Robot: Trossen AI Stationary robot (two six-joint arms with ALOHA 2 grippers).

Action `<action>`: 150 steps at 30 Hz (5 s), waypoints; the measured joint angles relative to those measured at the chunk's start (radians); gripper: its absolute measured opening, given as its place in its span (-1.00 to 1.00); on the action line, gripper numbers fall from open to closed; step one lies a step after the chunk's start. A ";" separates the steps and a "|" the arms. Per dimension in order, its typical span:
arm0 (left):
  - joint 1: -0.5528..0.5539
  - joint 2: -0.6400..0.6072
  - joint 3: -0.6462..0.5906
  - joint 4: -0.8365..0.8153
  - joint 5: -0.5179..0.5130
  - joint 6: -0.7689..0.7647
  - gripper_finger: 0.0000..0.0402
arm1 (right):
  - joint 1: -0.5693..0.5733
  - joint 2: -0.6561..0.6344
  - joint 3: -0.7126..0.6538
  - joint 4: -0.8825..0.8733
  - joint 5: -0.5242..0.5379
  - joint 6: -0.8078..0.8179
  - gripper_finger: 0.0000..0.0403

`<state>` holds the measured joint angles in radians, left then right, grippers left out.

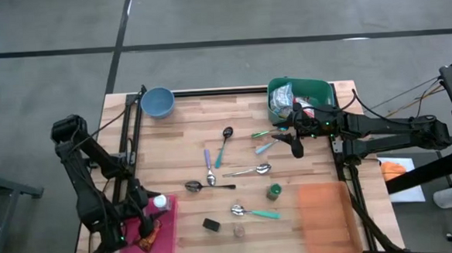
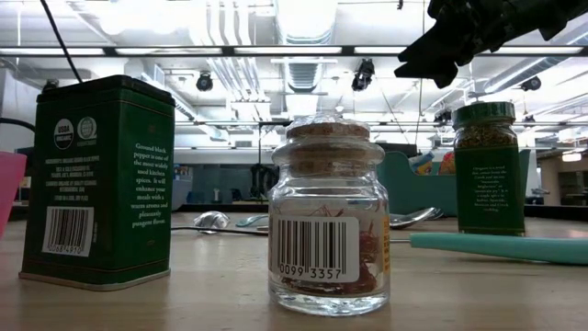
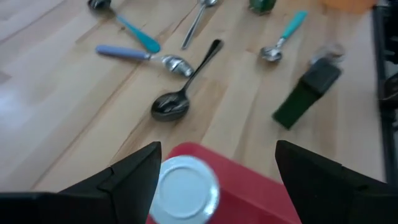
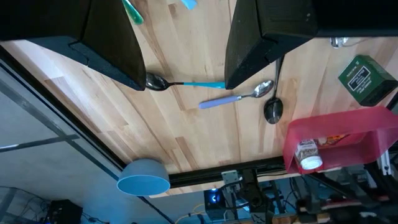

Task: Pick & Place Food Item
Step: Put the black seasoning can into the pink bin

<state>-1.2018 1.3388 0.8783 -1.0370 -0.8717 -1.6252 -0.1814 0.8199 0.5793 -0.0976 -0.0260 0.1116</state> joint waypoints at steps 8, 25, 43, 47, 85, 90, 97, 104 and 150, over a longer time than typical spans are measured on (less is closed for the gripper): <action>0.081 0.000 0.133 -0.026 -0.011 0.188 0.59 | 0.000 0.000 0.000 0.000 0.000 0.000 0.06; 0.338 0.000 0.334 0.003 0.084 0.735 0.59 | 0.000 0.000 0.000 0.000 0.000 0.000 0.06; 0.527 0.188 0.344 0.364 0.533 1.257 0.59 | 0.000 0.000 0.000 0.000 0.000 0.000 0.06; 0.526 0.252 0.344 0.417 0.547 1.289 0.59 | 0.000 0.000 0.000 0.000 0.000 0.000 0.06; 0.520 0.519 0.360 0.563 0.631 1.255 0.59 | 0.000 0.000 0.000 0.000 0.000 0.000 0.06; 0.520 0.543 0.359 0.570 0.630 1.228 0.59 | 0.000 0.000 0.000 0.000 0.000 0.000 0.06; 0.520 0.555 0.359 0.570 0.630 1.225 0.52 | 0.000 0.000 0.000 0.000 0.000 0.000 0.06; 0.521 0.555 0.359 0.570 0.629 1.225 0.14 | 0.000 0.000 0.000 0.000 0.000 0.000 0.06; 0.386 0.271 0.367 0.399 0.421 0.830 -0.41 | 0.000 0.000 0.000 0.000 0.000 0.000 0.06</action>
<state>-0.8157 1.6100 1.2453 -0.6384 -0.4511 -0.7957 -0.1814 0.8200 0.5793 -0.0978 -0.0261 0.1116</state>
